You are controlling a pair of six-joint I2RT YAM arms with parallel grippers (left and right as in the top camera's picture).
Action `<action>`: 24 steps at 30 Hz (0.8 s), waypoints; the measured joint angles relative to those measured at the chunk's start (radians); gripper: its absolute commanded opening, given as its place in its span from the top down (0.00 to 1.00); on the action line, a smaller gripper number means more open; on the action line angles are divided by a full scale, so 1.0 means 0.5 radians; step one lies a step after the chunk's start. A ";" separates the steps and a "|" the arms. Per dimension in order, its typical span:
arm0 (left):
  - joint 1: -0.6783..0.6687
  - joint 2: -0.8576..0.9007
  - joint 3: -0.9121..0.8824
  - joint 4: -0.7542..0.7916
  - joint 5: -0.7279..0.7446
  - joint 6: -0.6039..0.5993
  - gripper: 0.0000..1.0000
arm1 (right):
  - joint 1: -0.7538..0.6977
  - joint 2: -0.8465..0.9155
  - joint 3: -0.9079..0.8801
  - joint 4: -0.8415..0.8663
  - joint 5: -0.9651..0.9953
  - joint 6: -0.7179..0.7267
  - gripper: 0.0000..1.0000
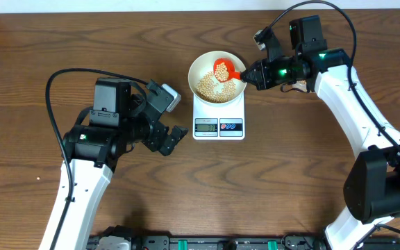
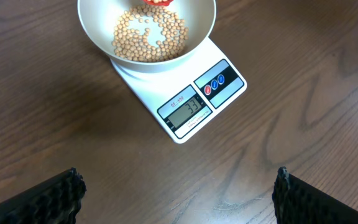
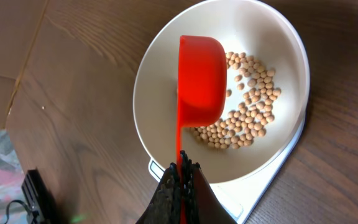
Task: Scoop item into bowl and weigh 50g on scale
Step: 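Tilt the red scoop to pour soybeans into the white bowl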
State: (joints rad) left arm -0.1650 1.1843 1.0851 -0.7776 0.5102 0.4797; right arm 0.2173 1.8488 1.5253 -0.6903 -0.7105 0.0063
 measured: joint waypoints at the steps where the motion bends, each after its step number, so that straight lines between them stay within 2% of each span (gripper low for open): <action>1: 0.000 0.000 0.000 0.000 0.000 0.000 0.01 | 0.000 0.000 0.000 -0.001 0.005 -0.003 0.99; 24: 0.000 0.000 0.000 0.000 0.000 0.000 0.01 | 0.124 0.000 0.000 -0.003 0.362 -0.186 0.99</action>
State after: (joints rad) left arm -0.1650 1.1843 1.0851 -0.7776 0.5102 0.4797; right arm 0.2794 1.8488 1.5253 -0.6918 -0.5293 -0.0868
